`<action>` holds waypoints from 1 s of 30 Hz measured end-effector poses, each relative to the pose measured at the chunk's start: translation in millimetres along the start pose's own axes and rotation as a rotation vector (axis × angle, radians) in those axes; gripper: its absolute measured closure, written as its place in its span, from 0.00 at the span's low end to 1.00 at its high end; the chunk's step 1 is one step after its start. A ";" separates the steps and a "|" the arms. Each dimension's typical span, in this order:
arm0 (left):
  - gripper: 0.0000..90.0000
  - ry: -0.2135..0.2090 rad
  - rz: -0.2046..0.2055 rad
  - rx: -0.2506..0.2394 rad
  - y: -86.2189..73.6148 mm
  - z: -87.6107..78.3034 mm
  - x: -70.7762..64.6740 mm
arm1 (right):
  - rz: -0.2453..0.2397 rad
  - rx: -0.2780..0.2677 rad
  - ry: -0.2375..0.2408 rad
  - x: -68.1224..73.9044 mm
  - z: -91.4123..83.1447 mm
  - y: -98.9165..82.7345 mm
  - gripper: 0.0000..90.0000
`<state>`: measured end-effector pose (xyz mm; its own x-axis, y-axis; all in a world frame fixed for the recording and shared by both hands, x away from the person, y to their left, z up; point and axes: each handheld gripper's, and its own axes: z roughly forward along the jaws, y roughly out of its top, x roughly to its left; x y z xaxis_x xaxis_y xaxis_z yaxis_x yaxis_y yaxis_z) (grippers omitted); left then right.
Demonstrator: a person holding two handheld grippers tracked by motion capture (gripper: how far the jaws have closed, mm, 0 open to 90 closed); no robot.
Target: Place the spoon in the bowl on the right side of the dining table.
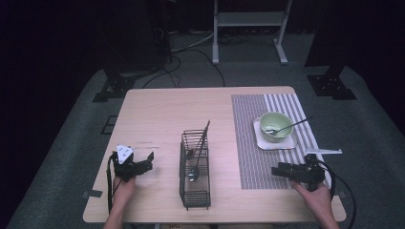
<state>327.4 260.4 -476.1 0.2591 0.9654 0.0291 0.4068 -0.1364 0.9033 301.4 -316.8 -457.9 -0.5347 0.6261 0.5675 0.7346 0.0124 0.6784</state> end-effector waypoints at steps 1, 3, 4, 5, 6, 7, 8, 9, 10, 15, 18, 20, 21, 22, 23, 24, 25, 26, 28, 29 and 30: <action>0.06 0.000 0.000 0.000 0.0 0.0 0.0 | -0.005 0.005 -0.001 1.0 1.5 -0.8 0.37; 0.06 0.000 0.000 -0.001 0.0 0.0 0.0 | -0.006 0.008 0.000 1.4 2.1 -1.1 0.37; 0.06 0.001 -0.001 0.000 0.0 0.0 0.0 | -0.006 0.009 0.001 1.8 2.6 -1.4 0.37; 0.06 0.001 -0.001 0.001 0.0 -0.1 0.0 | -0.010 0.009 0.001 1.9 3.1 -1.6 0.37; 0.06 0.001 -0.002 0.001 0.0 -0.1 0.1 | -0.014 0.010 0.001 2.2 3.5 -2.2 0.37; 0.06 0.000 -0.003 0.000 -0.1 -0.1 0.0 | -0.014 0.010 0.001 2.2 3.5 -2.2 0.37; 0.06 0.000 -0.004 0.000 -0.1 -0.1 0.0 | -0.015 0.012 0.001 2.4 3.6 -2.5 0.37; 0.06 0.000 -0.004 0.001 -0.1 -0.1 0.0 | -0.014 0.013 0.001 2.8 3.7 -2.9 0.37; 0.06 0.000 -0.004 0.001 -0.1 -0.1 0.1 | -0.016 0.013 0.001 2.8 4.0 -3.4 0.37; 0.06 -0.002 -0.001 0.001 -0.1 0.0 -0.2 | -0.013 0.008 0.009 2.2 5.3 -5.7 0.37; 0.06 -0.002 -0.002 0.001 -0.1 0.0 -0.2 | -0.015 0.009 0.011 3.0 5.9 -6.8 0.37; 0.06 -0.002 -0.003 0.001 -0.1 -0.1 0.0 | -0.023 0.015 0.010 4.5 6.6 -7.1 0.37; 0.06 -0.002 -0.004 0.001 -0.1 -0.1 0.0 | -0.031 0.016 0.012 5.4 7.6 -7.4 0.37; 0.06 -0.002 -0.004 0.001 -0.1 -0.1 0.0 | -0.038 0.020 0.016 7.5 9.2 -7.6 0.37; 0.06 -0.002 -0.003 0.001 -0.1 -0.1 0.0 | -0.038 0.020 0.016 7.5 9.2 -7.6 0.37; 0.06 -0.002 -0.004 0.001 -0.1 -0.1 0.0 | -0.047 0.028 0.018 9.9 11.4 -7.6 0.37; 0.06 -0.002 -0.003 0.001 -0.1 -0.2 0.1 | -0.047 0.028 0.018 9.9 11.4 -7.6 0.37; 0.06 -0.003 -0.003 0.002 -0.1 -0.2 0.1 | -0.052 0.033 0.019 11.2 12.5 -7.6 0.37; 0.06 -0.004 -0.004 0.002 -0.1 -0.3 0.2 | -0.068 0.041 0.018 13.6 14.9 -7.8 0.37; 0.06 -0.004 -0.005 0.002 -0.1 -0.3 0.2 | -0.071 0.045 0.017 14.3 15.4 -7.9 0.37; 0.06 -0.004 -0.004 0.002 -0.1 -0.3 0.3 | -0.077 0.052 0.021 15.6 16.9 -8.5 0.37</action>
<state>327.1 260.7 -476.1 0.2607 0.9651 0.0235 0.4099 -0.1327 0.9024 293.9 -293.9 -462.7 -0.5986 0.6055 0.5244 0.7113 0.1007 0.6956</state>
